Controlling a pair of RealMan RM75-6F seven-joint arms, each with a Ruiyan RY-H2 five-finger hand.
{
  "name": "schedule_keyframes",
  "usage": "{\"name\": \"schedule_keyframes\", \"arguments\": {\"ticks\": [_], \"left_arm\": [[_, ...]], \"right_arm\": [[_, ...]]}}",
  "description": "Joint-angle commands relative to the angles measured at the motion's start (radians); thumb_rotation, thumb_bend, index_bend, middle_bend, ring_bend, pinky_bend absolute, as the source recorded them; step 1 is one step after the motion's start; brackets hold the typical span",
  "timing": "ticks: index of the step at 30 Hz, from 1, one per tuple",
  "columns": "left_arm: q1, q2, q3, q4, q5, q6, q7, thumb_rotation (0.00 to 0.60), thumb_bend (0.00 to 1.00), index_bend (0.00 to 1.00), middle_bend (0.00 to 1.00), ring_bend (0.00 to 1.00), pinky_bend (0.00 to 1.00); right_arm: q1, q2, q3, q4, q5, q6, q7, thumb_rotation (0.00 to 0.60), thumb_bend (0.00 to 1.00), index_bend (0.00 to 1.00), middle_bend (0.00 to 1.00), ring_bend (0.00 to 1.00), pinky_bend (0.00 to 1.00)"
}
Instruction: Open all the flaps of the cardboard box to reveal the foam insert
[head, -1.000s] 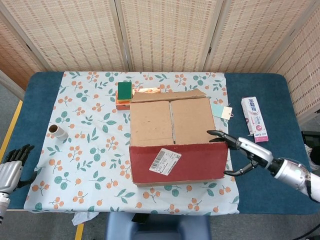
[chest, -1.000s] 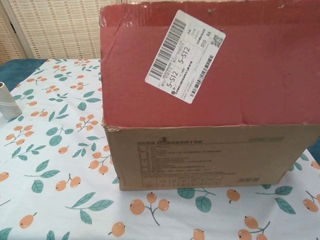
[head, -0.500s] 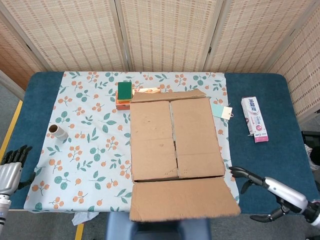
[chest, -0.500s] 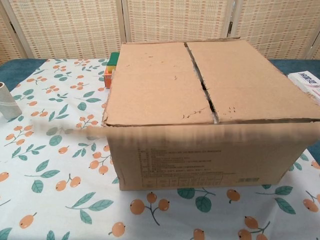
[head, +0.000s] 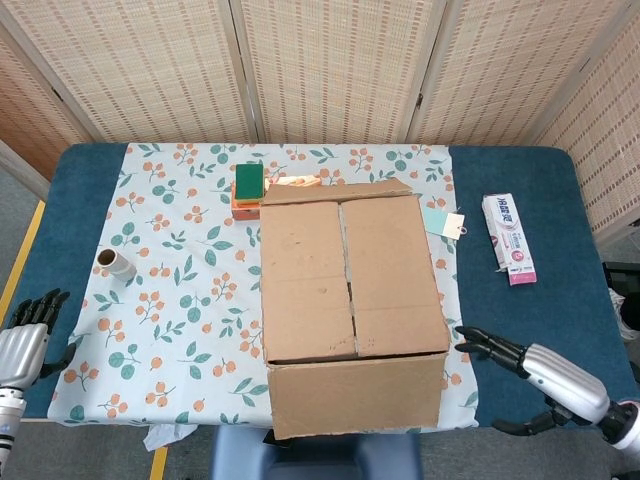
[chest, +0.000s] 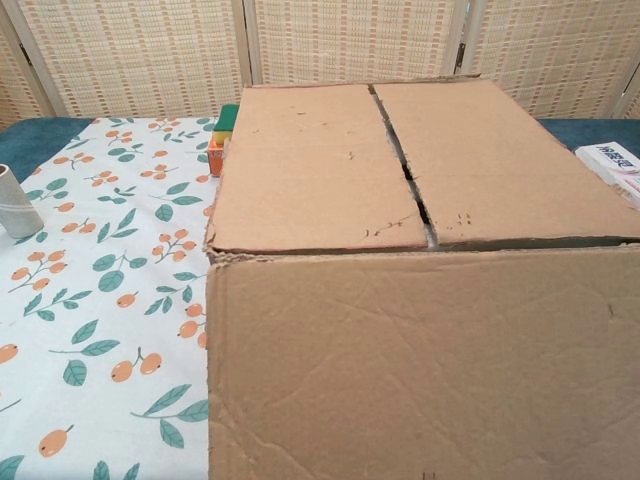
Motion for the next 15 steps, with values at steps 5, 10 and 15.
{"name": "schedule_keyframes", "arguments": {"ticks": [5, 10, 15], "left_arm": [[0.035, 0.025, -0.005, -0.033, 0.021, 0.072, -0.037, 0.6, 0.5, 0.0, 0.05, 0.04, 0.0], [0.039, 0.036, 0.004, -0.032, 0.033, 0.065, -0.053, 0.6, 0.5, 0.03, 0.01, 0.01, 0.0], [0.046, 0.041, 0.005, -0.035, 0.048, 0.079, -0.074, 0.6, 0.5, 0.01, 0.0, 0.0, 0.0]], "right_arm": [[0.162, 0.02, 0.284, -0.377, 0.311, -0.389, -0.77, 0.378, 0.3, 0.3, 0.0, 0.0, 0.0], [0.252, -0.036, 0.379, -0.463, 0.474, -0.552, -0.967, 0.341, 0.37, 0.32, 0.02, 0.0, 0.0], [0.326, -0.117, 0.452, -0.468, 0.631, -0.637, -1.125, 0.334, 0.39, 0.35, 0.13, 0.01, 0.0]]}}
